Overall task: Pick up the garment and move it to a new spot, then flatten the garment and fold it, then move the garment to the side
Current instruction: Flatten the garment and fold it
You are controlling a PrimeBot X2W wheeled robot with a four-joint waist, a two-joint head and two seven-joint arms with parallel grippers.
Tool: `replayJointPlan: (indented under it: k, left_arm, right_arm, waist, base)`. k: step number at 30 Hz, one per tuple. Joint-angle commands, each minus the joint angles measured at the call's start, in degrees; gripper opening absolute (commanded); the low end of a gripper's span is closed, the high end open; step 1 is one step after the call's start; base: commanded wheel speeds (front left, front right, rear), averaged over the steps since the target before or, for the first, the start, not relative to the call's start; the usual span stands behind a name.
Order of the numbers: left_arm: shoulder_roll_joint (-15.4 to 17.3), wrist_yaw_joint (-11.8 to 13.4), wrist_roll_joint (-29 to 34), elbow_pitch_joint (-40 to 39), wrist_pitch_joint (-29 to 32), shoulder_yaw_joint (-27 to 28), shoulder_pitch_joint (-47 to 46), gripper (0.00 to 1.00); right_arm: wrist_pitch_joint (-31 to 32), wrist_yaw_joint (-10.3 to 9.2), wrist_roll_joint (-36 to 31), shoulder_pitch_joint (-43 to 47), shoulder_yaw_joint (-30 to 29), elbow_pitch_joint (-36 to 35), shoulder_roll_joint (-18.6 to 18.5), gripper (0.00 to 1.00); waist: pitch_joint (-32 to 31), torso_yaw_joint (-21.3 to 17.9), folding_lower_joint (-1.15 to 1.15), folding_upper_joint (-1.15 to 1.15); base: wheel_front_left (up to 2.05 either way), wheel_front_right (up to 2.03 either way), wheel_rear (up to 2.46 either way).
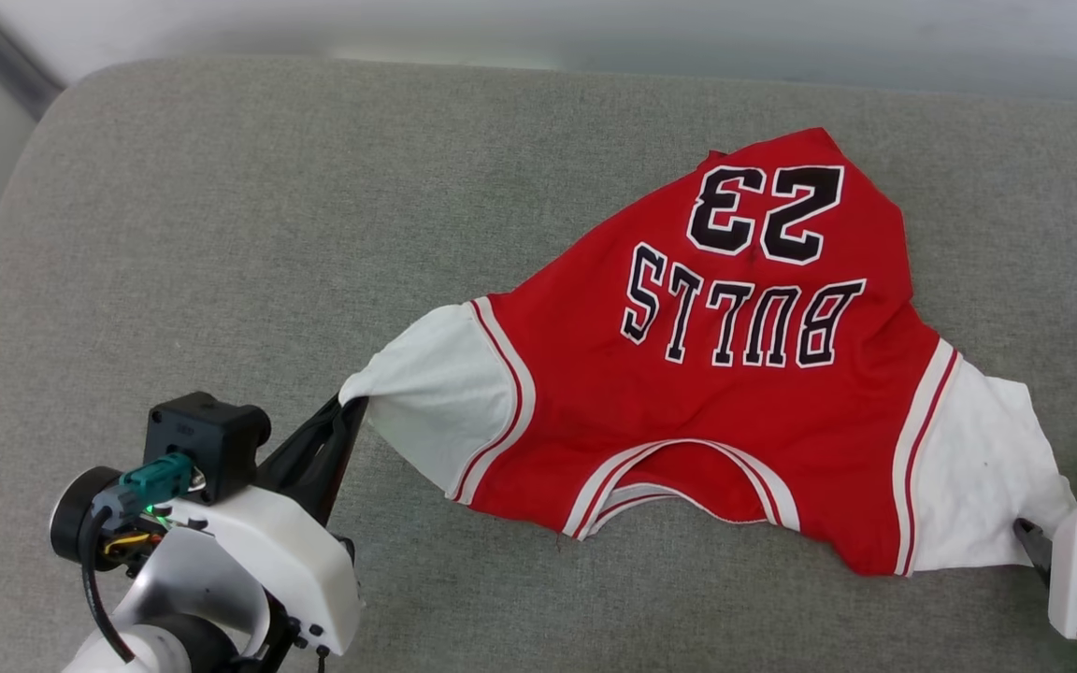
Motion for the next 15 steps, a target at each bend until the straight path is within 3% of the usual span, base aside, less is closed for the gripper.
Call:
replayJointPlan:
  k: [1,2,3,4,5,15]
  left_arm:
    - [-0.23,-0.14,-0.02,0.14,-0.12,0.08,-0.87,0.00]
    - [-0.32,-0.15,-0.05,0.28,-0.18,0.04,-0.86,0.00]
    - [-0.33,-0.11,-0.10,0.45,-0.22,0.03,-0.86,0.00]
    - [-0.30,-0.18,-0.14,0.60,-0.24,0.04,-0.93,0.00]
    - [-0.30,-0.24,-0.24,0.72,-0.24,0.09,-1.02,0.00]
    - [0.90,0.54,-1.37,1.53,-0.85,1.84,0.66,0.00]
  right_arm:
    - [1.12,0.33,1.46,0.75,2.77,2.65,2.15,1.00]
    - [1.37,0.47,2.07,1.04,3.43,3.44,2.46,1.00]
    - [1.30,0.51,2.58,1.39,4.01,4.28,2.61,0.49]
    - [0.90,0.51,2.78,1.63,4.66,4.92,2.49,0.14]
    - [0.60,0.51,3.08,1.87,5.43,5.40,2.18,0.00]
    - [-7.10,0.23,6.04,0.81,4.12,2.61,-2.61,0.00]
  waist:
    - [0.33,0.22,0.00,0.00]
    - [0.42,0.27,0.00,0.00]
    - [0.47,0.32,0.00,0.00]
    - [0.47,0.37,0.00,0.00]
    - [0.43,0.41,0.00,0.00]
    - [-4.35,-1.15,0.00,0.00]
  base:
    - [0.00,0.00,0.00]
    - [0.00,0.00,0.00]
    - [0.00,0.00,0.00]
    - [0.00,0.00,0.00]
    - [0.00,0.00,0.00]
    - [0.00,0.00,0.00]
